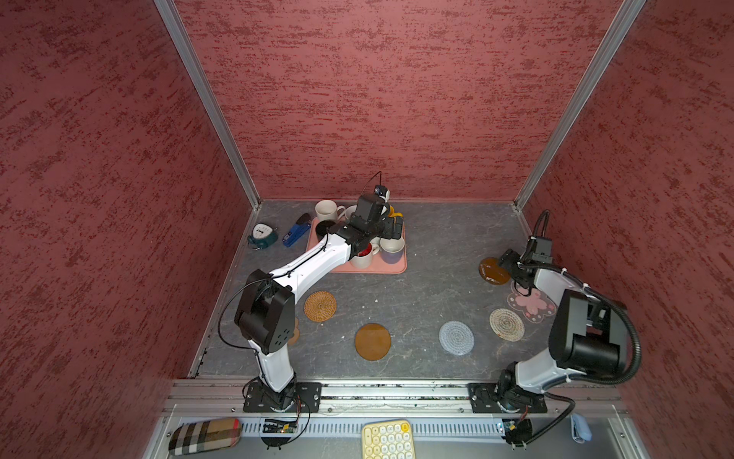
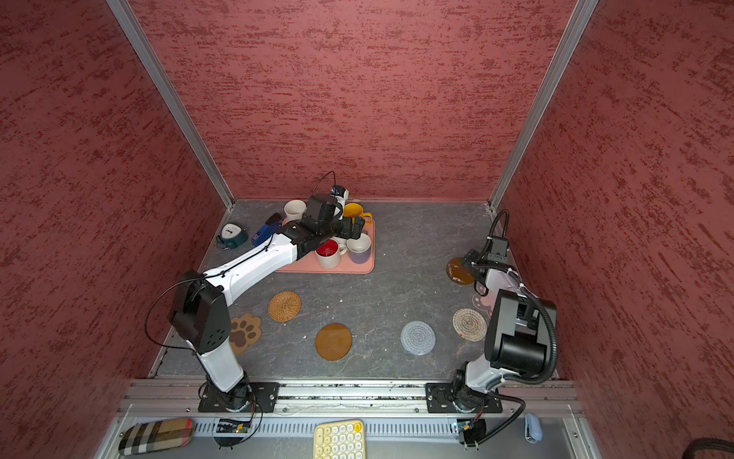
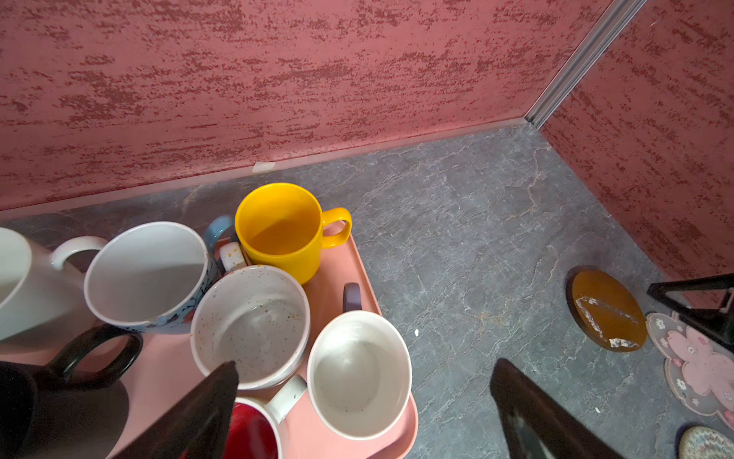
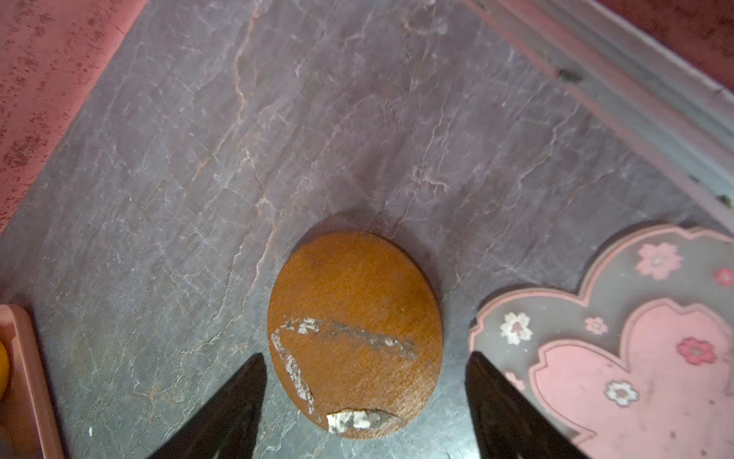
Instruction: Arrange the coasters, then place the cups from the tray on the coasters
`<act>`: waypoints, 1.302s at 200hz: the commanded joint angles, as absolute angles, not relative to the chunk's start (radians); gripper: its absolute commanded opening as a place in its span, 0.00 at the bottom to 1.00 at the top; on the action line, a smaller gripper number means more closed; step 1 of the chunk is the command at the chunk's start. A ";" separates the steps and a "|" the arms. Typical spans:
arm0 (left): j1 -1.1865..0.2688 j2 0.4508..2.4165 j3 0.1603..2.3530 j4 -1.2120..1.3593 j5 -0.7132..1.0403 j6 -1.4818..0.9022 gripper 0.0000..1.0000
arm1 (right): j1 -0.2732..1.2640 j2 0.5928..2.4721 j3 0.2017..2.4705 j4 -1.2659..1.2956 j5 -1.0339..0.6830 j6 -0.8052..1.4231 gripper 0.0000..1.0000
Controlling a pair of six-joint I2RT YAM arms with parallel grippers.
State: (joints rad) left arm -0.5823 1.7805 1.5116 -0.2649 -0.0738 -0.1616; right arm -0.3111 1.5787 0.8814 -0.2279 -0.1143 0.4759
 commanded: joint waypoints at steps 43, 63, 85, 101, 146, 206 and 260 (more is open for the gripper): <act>-0.549 1.822 1.551 -0.207 -0.046 -0.196 1.00 | -0.324 1.677 0.911 -0.199 -0.184 0.488 0.68; -0.540 1.821 1.544 -0.202 -0.040 -0.202 1.00 | -0.324 1.695 0.919 -0.199 -0.185 0.487 0.68; -0.530 1.819 1.539 -0.202 -0.039 -0.207 1.00 | -0.324 1.715 0.921 -0.189 -0.197 0.494 0.67; -0.523 1.814 1.533 -0.200 -0.035 -0.209 1.00 | -0.324 1.723 0.926 -0.185 -0.207 0.499 0.67; -0.511 1.801 1.521 -0.201 -0.038 -0.218 1.00 | -0.324 1.775 0.968 -0.192 -0.223 0.499 0.67; -0.494 1.765 1.482 -0.193 -0.054 -0.231 1.00 | -0.265 1.868 1.077 -0.256 -0.206 0.453 0.65; -0.480 1.737 1.441 -0.192 -0.059 -0.243 1.00 | -0.178 1.927 1.158 -0.294 -0.204 0.446 0.65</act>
State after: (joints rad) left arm -0.4873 1.7870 1.4605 -0.2150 -0.0505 -0.2317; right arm -0.2157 1.8919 1.1286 -0.2356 -0.2058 0.4576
